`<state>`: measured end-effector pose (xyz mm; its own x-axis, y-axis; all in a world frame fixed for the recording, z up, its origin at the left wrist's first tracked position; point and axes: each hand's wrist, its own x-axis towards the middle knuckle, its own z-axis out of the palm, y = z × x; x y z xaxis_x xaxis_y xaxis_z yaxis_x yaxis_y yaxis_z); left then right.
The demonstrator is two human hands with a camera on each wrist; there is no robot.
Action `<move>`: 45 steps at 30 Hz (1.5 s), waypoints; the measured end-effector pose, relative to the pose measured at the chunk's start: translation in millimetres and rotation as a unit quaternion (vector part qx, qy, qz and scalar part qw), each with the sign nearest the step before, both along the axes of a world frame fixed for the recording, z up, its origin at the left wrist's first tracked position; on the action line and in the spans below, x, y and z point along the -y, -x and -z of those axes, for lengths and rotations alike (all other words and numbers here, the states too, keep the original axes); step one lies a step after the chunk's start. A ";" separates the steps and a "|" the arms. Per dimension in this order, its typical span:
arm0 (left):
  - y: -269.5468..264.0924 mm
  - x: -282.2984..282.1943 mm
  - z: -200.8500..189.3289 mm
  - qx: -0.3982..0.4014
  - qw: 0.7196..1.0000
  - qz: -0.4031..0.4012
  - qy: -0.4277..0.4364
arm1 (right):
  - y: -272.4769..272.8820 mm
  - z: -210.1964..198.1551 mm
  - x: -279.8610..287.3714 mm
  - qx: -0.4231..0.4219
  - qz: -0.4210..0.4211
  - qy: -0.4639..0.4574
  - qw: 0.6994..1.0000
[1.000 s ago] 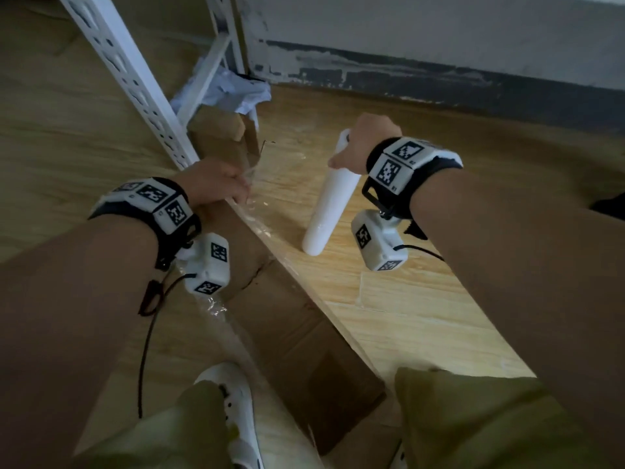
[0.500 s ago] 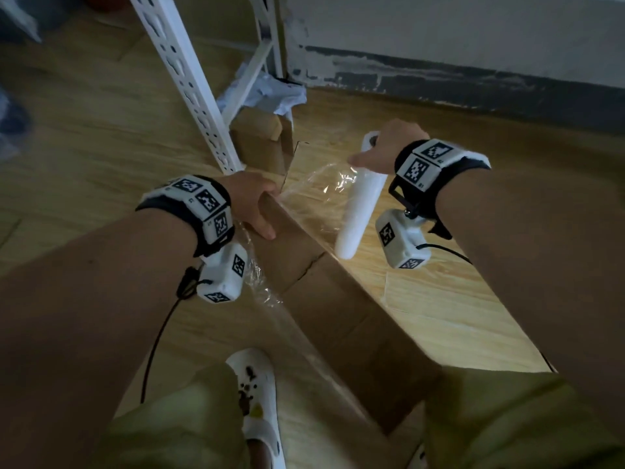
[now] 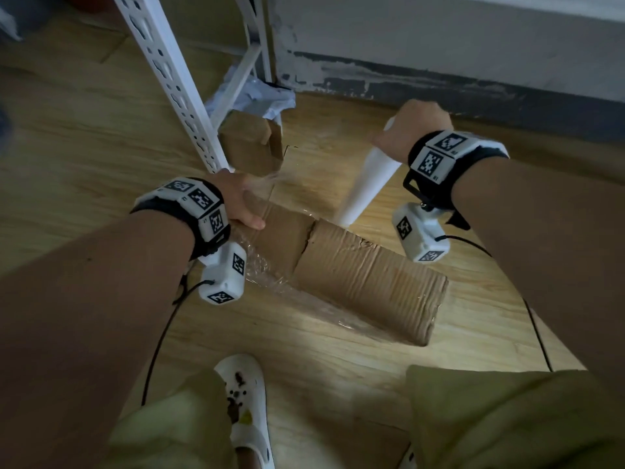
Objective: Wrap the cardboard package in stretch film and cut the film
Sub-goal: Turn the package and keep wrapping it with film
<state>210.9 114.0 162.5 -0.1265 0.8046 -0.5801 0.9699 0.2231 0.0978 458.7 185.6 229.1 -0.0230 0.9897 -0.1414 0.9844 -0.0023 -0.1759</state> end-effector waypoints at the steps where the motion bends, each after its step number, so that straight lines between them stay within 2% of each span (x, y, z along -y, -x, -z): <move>1: -0.2 -0.2 0.1 -0.003 1.000 -0.005 0.002 | -2.0 -2.7 -0.7 0.008 0.002 0.001 1.000; 6: -1.4 -1.2 2.1 0.002 1.000 -0.014 -0.001 | -18.3 4.2 1.1 0.079 0.009 0.020 0.997; 13: -6.3 -3.4 -4.3 0.009 0.999 -0.031 -0.011 | -17.9 6.5 -0.9 0.121 -0.044 0.055 0.990; 17: -14.4 2.5 -4.2 0.047 0.991 0.041 -0.119 | -15.2 13.1 -10.1 0.115 -0.045 0.101 0.987; 19: -20.5 3.1 -2.5 0.085 0.980 0.067 -0.167 | -14.7 19.5 -13.6 0.106 -0.030 0.088 0.990; 23: -26.7 -0.2 2.5 0.118 0.969 0.137 -0.168 | -11.6 24.9 -19.2 0.078 -0.011 0.076 0.994; 26: -30.2 1.9 3.4 0.106 0.966 0.118 -0.203 | -15.1 25.7 -23.4 0.030 0.010 0.068 0.997; 28: -30.9 3.2 2.8 0.097 0.960 0.137 -0.226 | -22.8 24.0 -25.3 0.014 0.008 0.059 0.998; 30: -31.4 3.9 3.0 0.115 0.960 0.172 -0.189 | -29.9 22.7 -26.6 0.018 -0.014 0.066 0.998; 33: -37.9 6.2 -8.7 0.147 0.980 0.137 0.000 | -33.1 23.8 -27.8 -0.002 -0.025 0.079 0.997; 35: -43.2 7.0 -17.0 0.120 0.979 0.125 0.110 | -30.9 25.8 -28.4 -0.021 -0.022 0.082 0.996; 38: -42.8 7.9 -15.1 0.058 0.974 0.188 0.116 | -27.6 26.8 -28.3 -0.030 -0.015 0.082 0.996; 40: -39.8 12.0 -7.9 0.014 0.971 0.229 0.072 | -27.2 29.6 -29.5 -0.018 -0.018 0.078 0.997; 43: -37.3 18.9 0.9 -0.064 0.949 0.305 -0.054 | -27.0 32.9 -30.0 0.023 -0.011 0.058 0.998; 45: -36.6 22.8 3.7 -0.075 0.938 0.318 -0.114 | -26.6 35.4 -29.5 0.038 -0.005 0.042 0.998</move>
